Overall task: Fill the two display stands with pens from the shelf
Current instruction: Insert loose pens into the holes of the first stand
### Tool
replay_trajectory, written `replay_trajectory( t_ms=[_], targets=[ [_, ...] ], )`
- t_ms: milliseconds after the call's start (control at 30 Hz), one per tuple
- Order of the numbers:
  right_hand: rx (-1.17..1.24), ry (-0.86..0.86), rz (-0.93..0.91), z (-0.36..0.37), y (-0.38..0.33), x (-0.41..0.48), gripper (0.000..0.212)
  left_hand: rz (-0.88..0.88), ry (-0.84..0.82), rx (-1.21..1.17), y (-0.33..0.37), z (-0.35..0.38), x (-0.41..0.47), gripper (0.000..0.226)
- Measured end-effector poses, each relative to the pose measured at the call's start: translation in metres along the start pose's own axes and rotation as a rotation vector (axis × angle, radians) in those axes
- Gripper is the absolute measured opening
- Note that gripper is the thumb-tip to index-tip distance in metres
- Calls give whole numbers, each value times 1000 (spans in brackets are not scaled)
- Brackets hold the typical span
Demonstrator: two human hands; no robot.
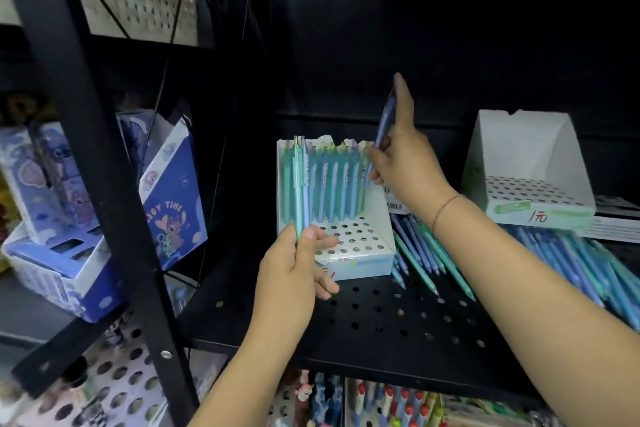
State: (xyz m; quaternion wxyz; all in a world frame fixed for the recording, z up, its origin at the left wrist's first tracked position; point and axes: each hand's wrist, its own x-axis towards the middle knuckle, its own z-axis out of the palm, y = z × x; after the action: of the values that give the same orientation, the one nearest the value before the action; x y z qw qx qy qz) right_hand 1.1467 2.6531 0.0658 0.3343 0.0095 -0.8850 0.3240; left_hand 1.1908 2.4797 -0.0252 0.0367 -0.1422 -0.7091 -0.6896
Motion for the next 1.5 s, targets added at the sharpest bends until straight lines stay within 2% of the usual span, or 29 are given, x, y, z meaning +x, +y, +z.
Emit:
replay_trajectory(
  t_ms=[167, 333, 467, 933, 1033, 1200, 1267, 1333, 1400, 1500],
  targets=[
    [47, 9, -20, 3, 12, -1, 99, -58, -33, 76, -4, -1, 1, 26],
    [-3, -13, -70, 5, 22, -3, 63, -54, -21, 86, -4, 0, 1, 25],
    [-83, 110, -148, 10, 26, -4, 52, -56, -18, 78, -4, 0, 0, 24],
    [-94, 90, -169, 14, 29, -6, 53, -55, -17, 55, -7, 0, 1, 25],
    [-128, 124, -206, 16, 32, -4, 42, -52, -22, 65, -7, 0, 1, 26],
    [-42, 100, -108, 14, 29, -5, 36, -44, -49, 51, -6, 0, 1, 25],
    [91, 120, -94, 10, 22, -8, 33, -43, -72, 31, -6, -1, 0, 24],
    [350, 11, -58, 6, 13, -12, 27, -42, -89, 13, -5, -1, 0, 23],
    [566, -212, 3, 4, 4, -17, 27, -41, -100, 7, -4, 0, 0, 22],
    [661, -457, 43, 10, -4, -25, 32, -40, -117, 19, -5, 1, 1, 22]
  ],
)
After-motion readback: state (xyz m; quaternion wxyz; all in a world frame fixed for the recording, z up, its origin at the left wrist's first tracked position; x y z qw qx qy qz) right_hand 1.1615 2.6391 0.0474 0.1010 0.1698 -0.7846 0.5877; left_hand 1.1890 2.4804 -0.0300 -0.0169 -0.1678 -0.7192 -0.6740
